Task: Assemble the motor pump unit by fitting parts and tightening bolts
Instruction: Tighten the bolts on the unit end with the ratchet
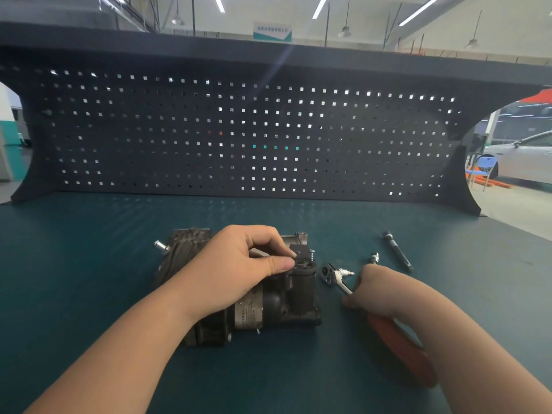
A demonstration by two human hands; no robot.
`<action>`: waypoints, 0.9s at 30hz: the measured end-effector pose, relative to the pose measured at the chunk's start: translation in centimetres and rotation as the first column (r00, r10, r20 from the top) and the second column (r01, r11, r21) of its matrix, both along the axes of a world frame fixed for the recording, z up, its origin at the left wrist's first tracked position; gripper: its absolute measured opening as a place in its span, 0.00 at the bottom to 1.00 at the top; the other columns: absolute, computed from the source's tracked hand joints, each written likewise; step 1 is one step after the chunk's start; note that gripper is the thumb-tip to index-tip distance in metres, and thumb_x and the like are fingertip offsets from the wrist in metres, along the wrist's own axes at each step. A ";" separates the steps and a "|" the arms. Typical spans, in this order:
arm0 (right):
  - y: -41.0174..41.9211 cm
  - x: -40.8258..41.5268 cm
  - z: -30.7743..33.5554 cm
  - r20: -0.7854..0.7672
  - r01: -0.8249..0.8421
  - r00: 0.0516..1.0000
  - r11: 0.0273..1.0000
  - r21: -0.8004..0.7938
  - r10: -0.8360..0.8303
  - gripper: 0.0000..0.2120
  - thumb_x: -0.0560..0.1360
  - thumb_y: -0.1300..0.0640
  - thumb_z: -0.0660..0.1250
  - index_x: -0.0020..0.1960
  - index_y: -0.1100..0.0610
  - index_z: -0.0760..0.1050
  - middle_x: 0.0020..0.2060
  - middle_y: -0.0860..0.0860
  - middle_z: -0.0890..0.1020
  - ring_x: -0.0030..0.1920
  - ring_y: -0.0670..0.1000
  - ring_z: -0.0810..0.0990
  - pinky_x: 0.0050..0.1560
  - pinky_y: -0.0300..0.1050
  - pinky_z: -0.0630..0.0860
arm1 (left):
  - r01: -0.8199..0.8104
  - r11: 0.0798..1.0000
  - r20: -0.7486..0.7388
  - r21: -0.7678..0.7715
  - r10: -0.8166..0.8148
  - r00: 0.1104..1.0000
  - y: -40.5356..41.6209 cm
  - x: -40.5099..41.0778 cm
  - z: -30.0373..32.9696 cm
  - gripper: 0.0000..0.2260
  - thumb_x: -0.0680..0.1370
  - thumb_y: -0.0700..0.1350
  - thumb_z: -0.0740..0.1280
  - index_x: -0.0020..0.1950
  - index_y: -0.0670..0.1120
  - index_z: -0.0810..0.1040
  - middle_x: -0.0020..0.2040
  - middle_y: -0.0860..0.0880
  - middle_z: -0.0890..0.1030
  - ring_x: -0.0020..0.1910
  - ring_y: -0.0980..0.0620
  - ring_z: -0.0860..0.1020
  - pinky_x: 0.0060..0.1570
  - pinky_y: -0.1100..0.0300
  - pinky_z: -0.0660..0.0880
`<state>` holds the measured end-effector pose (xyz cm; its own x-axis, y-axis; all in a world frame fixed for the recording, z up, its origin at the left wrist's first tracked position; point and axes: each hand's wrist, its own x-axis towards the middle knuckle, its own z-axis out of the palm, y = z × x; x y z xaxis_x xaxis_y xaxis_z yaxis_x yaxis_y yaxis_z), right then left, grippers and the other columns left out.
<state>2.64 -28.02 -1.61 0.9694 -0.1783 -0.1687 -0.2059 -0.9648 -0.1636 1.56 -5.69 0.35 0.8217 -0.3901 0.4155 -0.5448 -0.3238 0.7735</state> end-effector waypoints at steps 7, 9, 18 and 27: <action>-0.2 0.3 -0.2 0.029 0.011 1.000 0.999 0.040 -0.012 0.14 0.77 0.55 0.64 0.35 0.57 0.65 0.32 0.51 0.69 0.32 0.51 0.68 0.28 0.40 0.62 | 0.036 0.999 -0.033 -0.028 -0.037 0.999 0.1 0.4 -0.3 0.06 0.74 0.42 0.73 0.42 0.54 0.84 0.41 0.52 0.85 0.44 0.55 0.83 0.49 0.68 0.77; -0.3 0.5 -0.2 0.062 0.029 0.997 0.991 0.133 -0.038 0.15 0.78 0.58 0.62 0.34 0.55 0.64 0.32 0.50 0.69 0.30 0.48 0.67 0.27 0.37 0.64 | 0.065 0.997 -0.056 -0.032 -0.066 0.996 0.3 0.4 -0.3 0.08 0.74 0.41 0.72 0.43 0.54 0.84 0.44 0.53 0.85 0.46 0.56 0.83 0.50 0.69 0.76; -0.8 -1.6 3.1 0.622 -0.227 0.759 0.816 0.531 -0.193 0.09 0.75 0.51 0.68 0.41 0.56 0.76 0.20 0.47 0.72 0.19 0.47 0.70 0.23 0.37 0.69 | 0.075 0.995 -0.119 -0.061 -0.081 0.990 0.6 0.3 -0.1 0.07 0.79 0.50 0.65 0.52 0.53 0.82 0.49 0.57 0.85 0.51 0.62 0.81 0.53 0.70 0.75; 1.1 -2.6 9.3 0.850 -0.501 0.500 0.855 0.130 0.164 0.06 0.75 0.46 0.64 0.50 0.43 0.79 0.41 0.45 0.84 0.43 0.45 0.80 0.49 0.40 0.75 | 0.074 0.993 -0.171 -0.091 -0.089 0.981 0.1 0.7 -0.3 0.06 0.71 0.41 0.75 0.38 0.53 0.84 0.42 0.50 0.85 0.41 0.57 0.83 0.41 0.68 0.77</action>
